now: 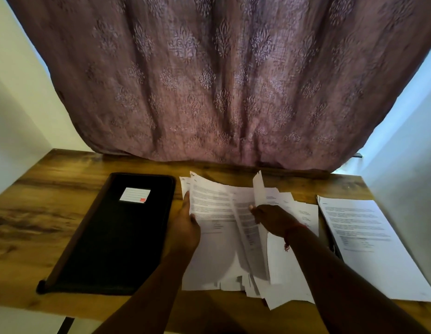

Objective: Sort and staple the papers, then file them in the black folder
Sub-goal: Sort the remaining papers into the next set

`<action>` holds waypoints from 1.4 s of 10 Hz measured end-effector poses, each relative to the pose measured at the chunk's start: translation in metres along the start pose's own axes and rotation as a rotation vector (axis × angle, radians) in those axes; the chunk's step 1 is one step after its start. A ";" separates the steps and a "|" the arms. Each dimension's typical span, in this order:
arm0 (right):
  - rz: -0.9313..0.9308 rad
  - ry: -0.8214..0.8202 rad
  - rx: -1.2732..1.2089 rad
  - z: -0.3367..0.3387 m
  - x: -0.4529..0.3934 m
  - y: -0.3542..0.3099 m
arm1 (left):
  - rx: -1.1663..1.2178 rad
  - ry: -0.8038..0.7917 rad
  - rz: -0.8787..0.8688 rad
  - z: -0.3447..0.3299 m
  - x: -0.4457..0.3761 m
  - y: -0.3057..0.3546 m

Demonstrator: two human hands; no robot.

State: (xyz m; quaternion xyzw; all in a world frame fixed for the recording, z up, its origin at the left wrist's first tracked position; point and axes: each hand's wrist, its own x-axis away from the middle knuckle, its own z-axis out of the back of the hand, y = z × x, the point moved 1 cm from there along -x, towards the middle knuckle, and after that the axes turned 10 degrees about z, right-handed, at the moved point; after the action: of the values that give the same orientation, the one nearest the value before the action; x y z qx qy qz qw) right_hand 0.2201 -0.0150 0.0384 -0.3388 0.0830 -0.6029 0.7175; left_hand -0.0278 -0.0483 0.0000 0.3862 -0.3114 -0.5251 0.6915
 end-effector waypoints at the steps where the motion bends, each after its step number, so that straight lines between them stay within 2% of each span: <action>1: 0.048 0.069 0.092 0.007 -0.009 0.002 | -0.177 0.181 -0.052 0.016 -0.008 0.019; 2: 0.086 0.094 0.160 0.011 -0.015 0.002 | -0.247 0.268 -0.120 0.028 -0.011 0.046; 3: 0.121 0.114 0.225 0.019 -0.022 -0.005 | -0.113 0.329 -0.231 0.037 -0.018 0.085; 4: 0.123 0.149 0.209 0.030 -0.025 -0.010 | 0.014 0.287 -0.208 0.035 -0.018 0.085; 6: 0.138 0.141 0.353 0.046 -0.023 -0.036 | 0.035 0.208 -0.080 0.019 -0.017 0.043; 7: 0.194 0.085 0.402 0.025 -0.023 -0.058 | 0.103 -0.024 0.089 0.004 -0.032 0.005; 8: 0.264 0.022 0.470 -0.002 -0.028 -0.069 | 0.131 -0.148 0.164 -0.010 -0.023 -0.013; 9: 0.316 -0.097 0.463 -0.045 -0.035 -0.082 | 0.188 -0.223 0.380 -0.021 -0.003 -0.005; 10: 0.278 -0.141 0.323 -0.071 -0.037 -0.088 | 0.249 -0.288 0.467 -0.024 0.000 -0.008; 11: 0.234 -0.082 0.247 -0.097 -0.037 -0.088 | 0.284 -0.319 0.509 -0.025 -0.002 -0.010; 13: 0.357 -0.082 0.005 -0.106 -0.042 -0.063 | 0.421 -0.321 0.626 -0.032 -0.001 -0.012; 14: 0.396 -0.094 -0.102 -0.105 -0.044 -0.050 | 0.440 -0.293 0.606 -0.032 -0.002 -0.012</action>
State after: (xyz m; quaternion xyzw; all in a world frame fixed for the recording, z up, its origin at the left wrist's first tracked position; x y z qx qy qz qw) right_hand 0.1129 -0.0169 -0.0241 -0.3796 0.1446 -0.4286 0.8070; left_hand -0.0076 -0.0414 -0.0260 0.3369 -0.6114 -0.2677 0.6641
